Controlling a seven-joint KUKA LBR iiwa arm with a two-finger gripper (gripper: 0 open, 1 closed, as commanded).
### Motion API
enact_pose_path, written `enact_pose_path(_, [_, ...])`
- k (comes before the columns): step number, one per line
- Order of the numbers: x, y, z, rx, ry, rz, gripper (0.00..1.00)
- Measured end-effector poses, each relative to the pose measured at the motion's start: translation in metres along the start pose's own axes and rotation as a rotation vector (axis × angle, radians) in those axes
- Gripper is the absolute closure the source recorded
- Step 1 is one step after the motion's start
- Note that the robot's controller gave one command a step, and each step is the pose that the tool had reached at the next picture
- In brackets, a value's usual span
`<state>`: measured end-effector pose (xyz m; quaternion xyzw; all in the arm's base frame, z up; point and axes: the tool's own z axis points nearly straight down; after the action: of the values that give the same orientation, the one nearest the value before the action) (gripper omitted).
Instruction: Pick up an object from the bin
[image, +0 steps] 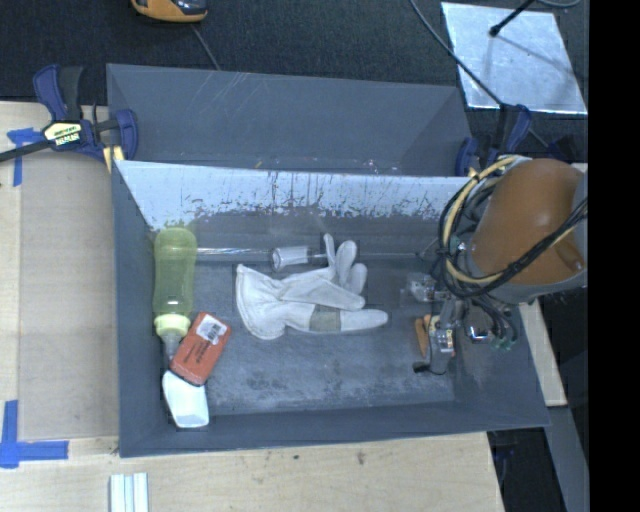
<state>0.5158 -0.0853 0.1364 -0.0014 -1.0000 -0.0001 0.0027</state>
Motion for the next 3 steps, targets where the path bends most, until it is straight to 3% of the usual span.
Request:
enact_pose_path(1, [-0.002, 0.0, -0.005, 0.001, -0.008, -0.003, 0.0])
enact_pose_path(2, [-0.044, 0.046, 0.041, 0.005, -0.018, -0.228, 0.0])
enact_pose_path(3, [-0.058, 0.069, 0.053, 0.0, -0.007, -0.168, 0.0])
